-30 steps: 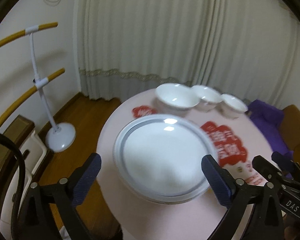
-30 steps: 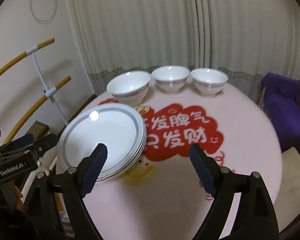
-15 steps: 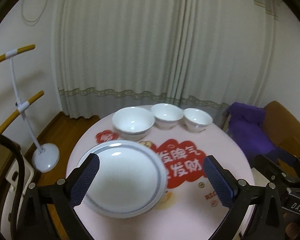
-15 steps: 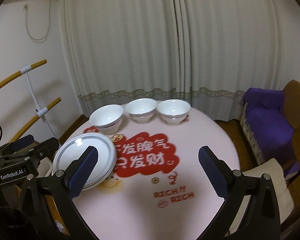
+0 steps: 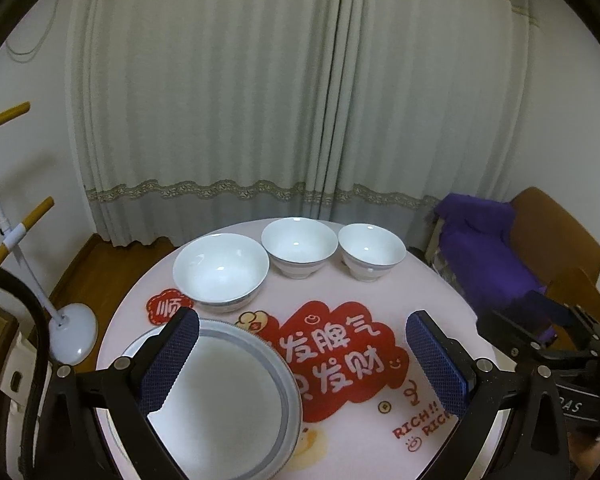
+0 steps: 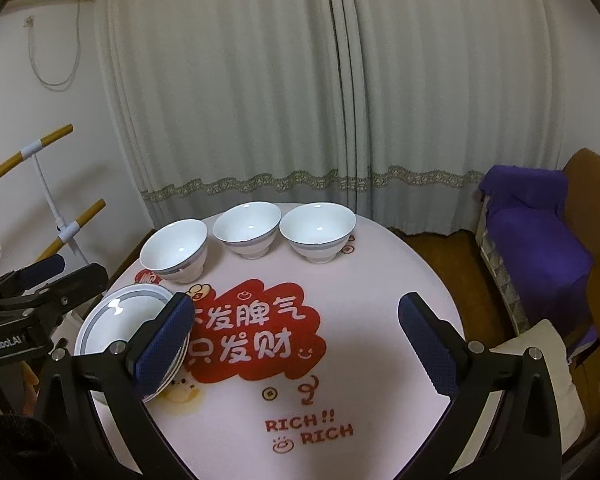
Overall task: Organize plates and bowls
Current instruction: 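Pull both tools back from the plate stack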
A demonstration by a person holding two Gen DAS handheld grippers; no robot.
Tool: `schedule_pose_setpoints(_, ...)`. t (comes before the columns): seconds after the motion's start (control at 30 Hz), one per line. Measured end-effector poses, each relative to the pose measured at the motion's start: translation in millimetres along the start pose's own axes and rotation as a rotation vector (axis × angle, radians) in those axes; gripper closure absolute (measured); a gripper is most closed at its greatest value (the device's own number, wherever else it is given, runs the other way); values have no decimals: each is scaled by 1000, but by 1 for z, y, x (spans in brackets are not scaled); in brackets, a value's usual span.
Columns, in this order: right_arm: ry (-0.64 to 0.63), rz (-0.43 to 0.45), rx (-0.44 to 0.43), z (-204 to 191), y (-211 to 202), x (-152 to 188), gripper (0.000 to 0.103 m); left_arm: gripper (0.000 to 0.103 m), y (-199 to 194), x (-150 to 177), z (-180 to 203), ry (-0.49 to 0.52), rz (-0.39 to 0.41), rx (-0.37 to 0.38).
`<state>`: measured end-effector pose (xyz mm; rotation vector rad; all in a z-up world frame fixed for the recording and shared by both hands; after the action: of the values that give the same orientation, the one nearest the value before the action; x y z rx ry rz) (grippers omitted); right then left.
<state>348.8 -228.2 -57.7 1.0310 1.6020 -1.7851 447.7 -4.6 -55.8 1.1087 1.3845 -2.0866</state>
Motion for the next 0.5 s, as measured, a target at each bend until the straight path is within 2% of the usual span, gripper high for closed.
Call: schedule_pose_setpoints(0.5, -11, -96, -18, -34, 68, -25, 0, 1, 57, -36, -44, 23, -95, 16)
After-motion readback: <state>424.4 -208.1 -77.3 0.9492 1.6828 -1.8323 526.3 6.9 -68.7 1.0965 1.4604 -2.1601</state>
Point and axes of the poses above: each gripper's, at about its wrist camera, not at the fingertips, and y roughly the way its jaws point, z to its right, x to its underside, the point moved 4 cm from there along y, roughly the way its jaws point, and after that the axes turned 11 degrees about x, right-handed, at the moved point
